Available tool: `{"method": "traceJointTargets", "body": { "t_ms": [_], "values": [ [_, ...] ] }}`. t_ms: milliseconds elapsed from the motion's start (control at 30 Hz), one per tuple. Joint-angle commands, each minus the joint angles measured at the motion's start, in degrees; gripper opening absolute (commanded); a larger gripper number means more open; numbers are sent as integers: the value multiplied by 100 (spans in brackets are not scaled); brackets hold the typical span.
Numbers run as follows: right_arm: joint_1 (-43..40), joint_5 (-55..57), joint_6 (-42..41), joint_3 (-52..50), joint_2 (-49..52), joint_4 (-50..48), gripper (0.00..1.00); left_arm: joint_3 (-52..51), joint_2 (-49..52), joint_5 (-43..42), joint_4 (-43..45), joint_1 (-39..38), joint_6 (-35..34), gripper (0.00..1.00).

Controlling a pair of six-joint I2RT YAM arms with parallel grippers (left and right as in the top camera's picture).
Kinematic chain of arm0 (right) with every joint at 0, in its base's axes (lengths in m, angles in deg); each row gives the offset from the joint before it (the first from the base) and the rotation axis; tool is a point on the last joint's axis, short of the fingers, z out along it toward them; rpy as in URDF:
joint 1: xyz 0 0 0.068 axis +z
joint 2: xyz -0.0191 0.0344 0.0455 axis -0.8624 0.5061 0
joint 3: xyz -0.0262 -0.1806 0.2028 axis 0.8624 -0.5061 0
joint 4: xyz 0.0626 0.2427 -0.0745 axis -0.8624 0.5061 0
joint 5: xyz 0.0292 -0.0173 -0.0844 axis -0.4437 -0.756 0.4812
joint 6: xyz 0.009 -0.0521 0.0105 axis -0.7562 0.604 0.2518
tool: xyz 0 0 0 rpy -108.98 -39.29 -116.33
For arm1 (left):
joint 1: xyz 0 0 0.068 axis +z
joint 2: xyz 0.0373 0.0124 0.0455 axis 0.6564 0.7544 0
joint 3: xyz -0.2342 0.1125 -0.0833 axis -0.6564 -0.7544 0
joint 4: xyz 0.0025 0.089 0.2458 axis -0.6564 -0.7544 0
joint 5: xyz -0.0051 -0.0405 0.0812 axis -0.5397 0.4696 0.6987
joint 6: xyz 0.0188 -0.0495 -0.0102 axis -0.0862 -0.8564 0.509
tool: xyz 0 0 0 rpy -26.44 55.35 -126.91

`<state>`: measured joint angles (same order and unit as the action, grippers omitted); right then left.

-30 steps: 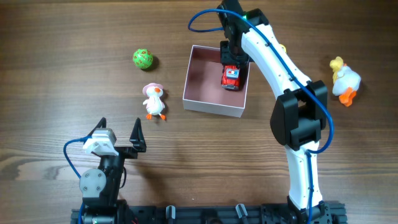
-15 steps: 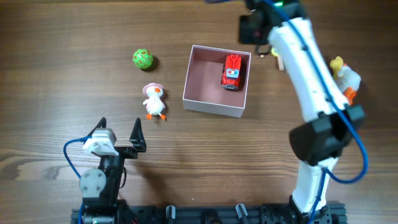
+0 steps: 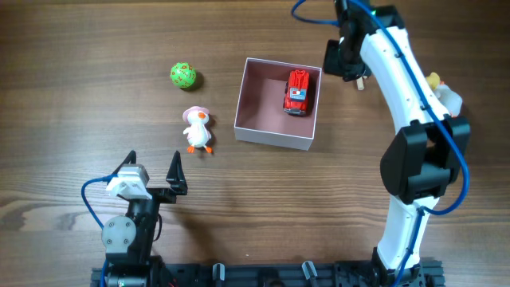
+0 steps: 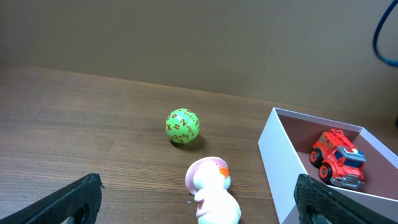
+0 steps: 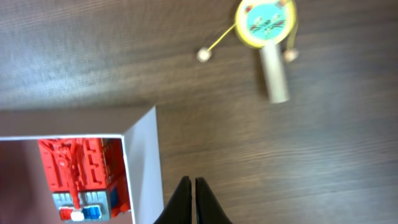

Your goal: Pack container

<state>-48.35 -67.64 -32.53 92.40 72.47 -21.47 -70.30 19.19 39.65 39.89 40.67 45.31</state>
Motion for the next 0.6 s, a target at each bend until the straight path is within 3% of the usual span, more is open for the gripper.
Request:
{"method": "traceJointTargets", "body": {
  "t_ms": [0, 567],
  "values": [
    [42, -280, -118, -358, 68, -216, 4, -17, -37, 13, -39, 42, 111, 100],
    [48, -1056, 415, -754, 79, -1108, 4, -17, -37, 13, -39, 42, 111, 100]
  ]
}}
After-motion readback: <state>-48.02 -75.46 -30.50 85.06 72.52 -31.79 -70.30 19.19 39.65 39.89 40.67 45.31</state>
